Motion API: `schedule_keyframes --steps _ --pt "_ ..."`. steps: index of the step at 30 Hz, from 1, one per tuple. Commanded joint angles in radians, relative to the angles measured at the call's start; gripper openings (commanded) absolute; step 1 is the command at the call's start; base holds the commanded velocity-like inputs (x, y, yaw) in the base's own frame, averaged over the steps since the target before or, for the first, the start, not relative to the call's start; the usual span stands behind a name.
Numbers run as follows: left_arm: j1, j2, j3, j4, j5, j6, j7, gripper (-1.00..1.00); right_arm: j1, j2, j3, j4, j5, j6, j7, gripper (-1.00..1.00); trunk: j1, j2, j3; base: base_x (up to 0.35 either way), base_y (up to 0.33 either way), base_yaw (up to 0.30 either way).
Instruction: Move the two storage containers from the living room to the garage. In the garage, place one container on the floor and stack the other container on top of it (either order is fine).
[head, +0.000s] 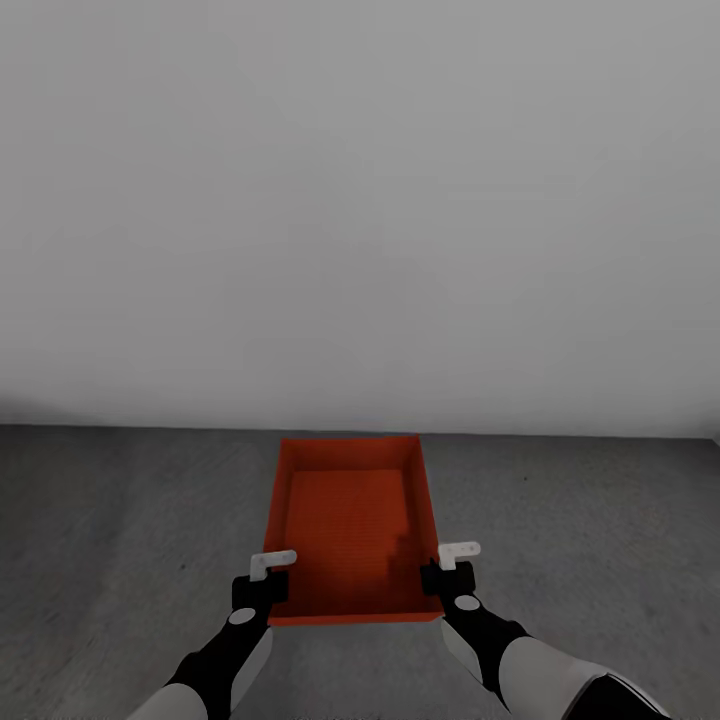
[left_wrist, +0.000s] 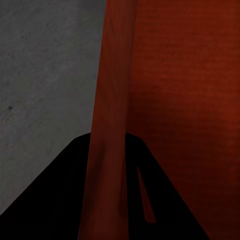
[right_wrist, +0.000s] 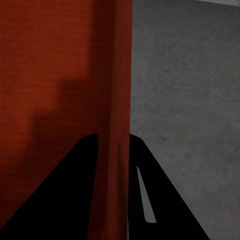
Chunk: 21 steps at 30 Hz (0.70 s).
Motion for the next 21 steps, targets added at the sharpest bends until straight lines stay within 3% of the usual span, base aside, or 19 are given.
schedule_keyframes --steps 1,5,21 --pt "0.000 0.002 0.004 0.000 0.010 -0.004 0.013 -1.00 -0.002 0.000 -0.071 -0.001 -0.065 -0.008 -0.006 -1.00 0.000 -0.001 -0.002 0.000 0.000 0.000" --pt "0.000 0.003 0.004 -0.001 0.010 -0.004 0.013 -1.00 -0.002 -0.002 -0.071 -0.001 -0.064 -0.008 -0.008 -1.00 0.000 -0.001 -0.006 0.000 0.000 0.000" --pt "0.000 0.003 0.004 -0.003 0.010 -0.004 0.013 -1.00 -0.002 -0.009 -0.072 0.000 -0.068 -0.008 -0.010 -1.00 0.061 -0.113 -0.057 0.000 0.000 0.000"
